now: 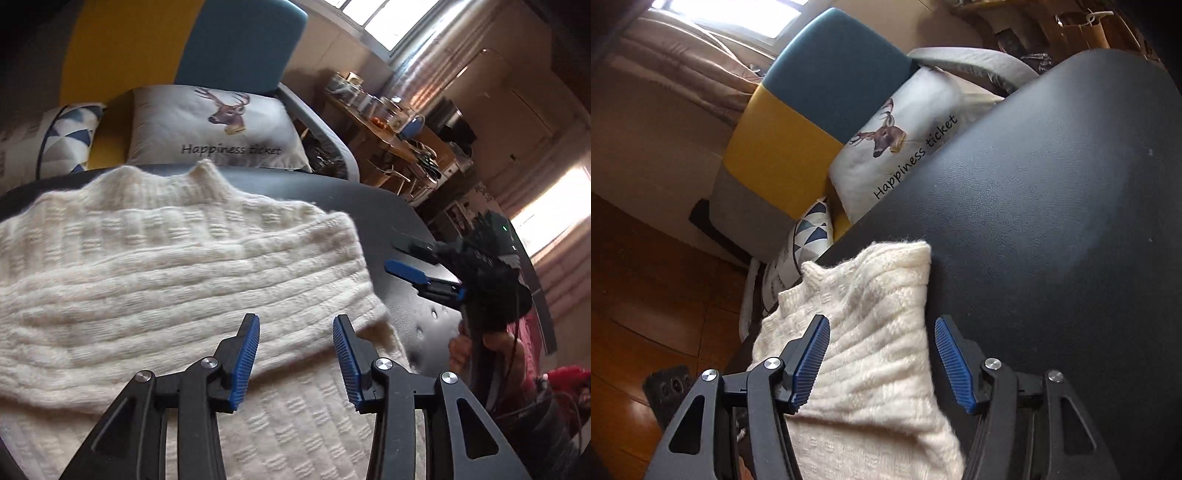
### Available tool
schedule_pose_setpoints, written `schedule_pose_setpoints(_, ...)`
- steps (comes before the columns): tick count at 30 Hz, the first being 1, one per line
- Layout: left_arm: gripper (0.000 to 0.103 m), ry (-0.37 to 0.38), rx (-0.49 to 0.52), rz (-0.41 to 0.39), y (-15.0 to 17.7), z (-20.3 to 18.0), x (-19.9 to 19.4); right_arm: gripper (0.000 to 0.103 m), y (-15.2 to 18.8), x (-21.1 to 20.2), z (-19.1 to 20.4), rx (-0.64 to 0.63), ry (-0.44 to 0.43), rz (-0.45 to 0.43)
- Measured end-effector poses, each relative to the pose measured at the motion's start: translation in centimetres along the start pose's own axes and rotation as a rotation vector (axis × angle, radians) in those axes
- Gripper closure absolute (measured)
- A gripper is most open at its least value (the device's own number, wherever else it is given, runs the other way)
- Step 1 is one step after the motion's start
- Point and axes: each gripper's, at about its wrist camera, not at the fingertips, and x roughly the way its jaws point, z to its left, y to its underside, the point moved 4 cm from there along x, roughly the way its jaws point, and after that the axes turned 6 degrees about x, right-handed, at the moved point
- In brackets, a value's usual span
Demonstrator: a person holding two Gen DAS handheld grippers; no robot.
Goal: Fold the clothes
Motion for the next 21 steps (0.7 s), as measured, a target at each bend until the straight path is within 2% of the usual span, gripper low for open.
schedule_pose_setpoints(1,0.061,0.014,0.015,0.005,-0.2,-0.9,0.8,0.044,-0.6,0.9,-0.4,0.018,-0.018,0.025)
schedule_pose_setpoints(4,0.061,0.044,0.039,0.013,-0.7,-2.7,2.9,0.044,-1.8,3.3,-1.1,0.039,-0.002,0.078)
schedule_pose_setpoints(6,0.06,0.054,0.048,0.018,-1.1,-3.3,4.3,0.045,-2.2,4.9,-1.0,0.012,0.013,0.116)
schedule_pose_setpoints(7,0.06,0.059,0.049,0.023,-1.2,-3.6,5.0,0.049,-2.3,5.4,-0.7,-0.02,0.029,0.122)
schedule_pose_setpoints(8,0.059,0.061,0.05,0.031,-1.3,-3.8,5.7,0.056,-2.4,5.8,-0.2,-0.063,0.049,0.122)
schedule_pose_setpoints(9,0.058,0.042,0.051,0.068,-1.0,-3.8,6.8,0.087,-2.5,6.1,0.6,-0.113,0.077,0.119)
schedule_pose_setpoints(10,0.058,0.024,0.051,0.108,-0.6,-3.7,7.9,0.089,-2.2,6.0,1.9,-0.191,0.091,0.102)
schedule_pose_setpoints(11,0.057,0.018,0.051,0.149,0.3,-3.5,9.0,0.089,-1.7,5.4,3.8,-0.293,0.077,0.069)
schedule_pose_setpoints(12,0.057,0.017,0.082,0.104,0.8,-3.7,9.0,0.09,-1.1,5.0,5.4,-0.401,0.091,0.037)
schedule_pose_setpoints(14,0.057,0.007,0.116,0.076,1.4,-4.0,8.9,0.09,-0.4,6.2,5.6,-0.56,0.272,0.021)
schedule_pose_setpoints(15,0.057,0.011,0.096,0.077,1.2,-3.9,8.9,0.09,-0.4,7.2,4.4,-0.57,0.355,0.046)
schedule_pose_setpoints(16,0.057,0.017,0.076,0.079,1.1,-3.8,8.9,0.09,-0.5,7.8,3.6,-0.57,0.401,0.053)
schedule_pose_setpoints(19,0.057,0.054,0.032,0.09,0.8,-3.3,8.9,0.086,-1.0,7.3,3.0,-0.531,0.393,0.009)
schedule_pose_setpoints(21,0.057,0.058,0.014,0.097,0.4,-3.1,8.3,0.083,-1.1,7.2,2.9,-0.51,0.384,0.013)
